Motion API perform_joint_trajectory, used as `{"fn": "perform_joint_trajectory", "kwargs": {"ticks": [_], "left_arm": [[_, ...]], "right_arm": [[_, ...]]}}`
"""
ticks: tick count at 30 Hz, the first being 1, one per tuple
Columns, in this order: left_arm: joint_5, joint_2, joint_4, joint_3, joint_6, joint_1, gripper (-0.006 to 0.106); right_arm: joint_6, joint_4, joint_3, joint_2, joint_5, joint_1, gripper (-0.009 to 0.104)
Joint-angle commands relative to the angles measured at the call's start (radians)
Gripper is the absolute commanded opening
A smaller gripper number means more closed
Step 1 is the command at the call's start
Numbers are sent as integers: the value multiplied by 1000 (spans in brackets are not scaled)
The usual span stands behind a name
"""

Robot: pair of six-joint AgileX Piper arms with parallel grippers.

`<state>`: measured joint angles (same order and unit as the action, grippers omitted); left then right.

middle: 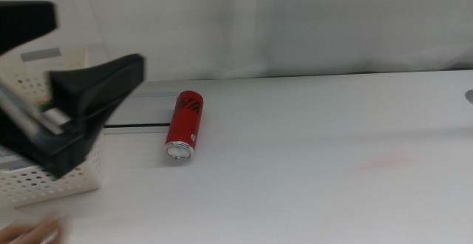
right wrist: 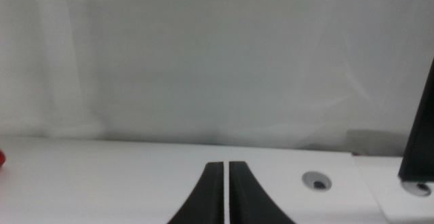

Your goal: Use arms to grab the bottles and put them into the dustbin to the left of the table.

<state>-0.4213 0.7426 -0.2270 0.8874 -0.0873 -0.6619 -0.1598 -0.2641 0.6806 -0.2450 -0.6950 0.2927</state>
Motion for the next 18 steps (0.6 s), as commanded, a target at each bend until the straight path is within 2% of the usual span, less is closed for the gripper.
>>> {"fn": "perform_joint_trajectory", "kwargs": {"ticks": [1, 16, 18], "left_arm": [[-51, -29, -4, -4, -10, -6, 89], [-80, -20, -2, -4, -10, -6, 89], [-80, -20, -2, -4, -10, -6, 89]], "right_arm": [[-1, 21, -16, 3, 5, -4, -3], [-1, 39, -16, -3, 35, -4, -3], [-1, 39, -16, -26, 35, -4, 1]]}}
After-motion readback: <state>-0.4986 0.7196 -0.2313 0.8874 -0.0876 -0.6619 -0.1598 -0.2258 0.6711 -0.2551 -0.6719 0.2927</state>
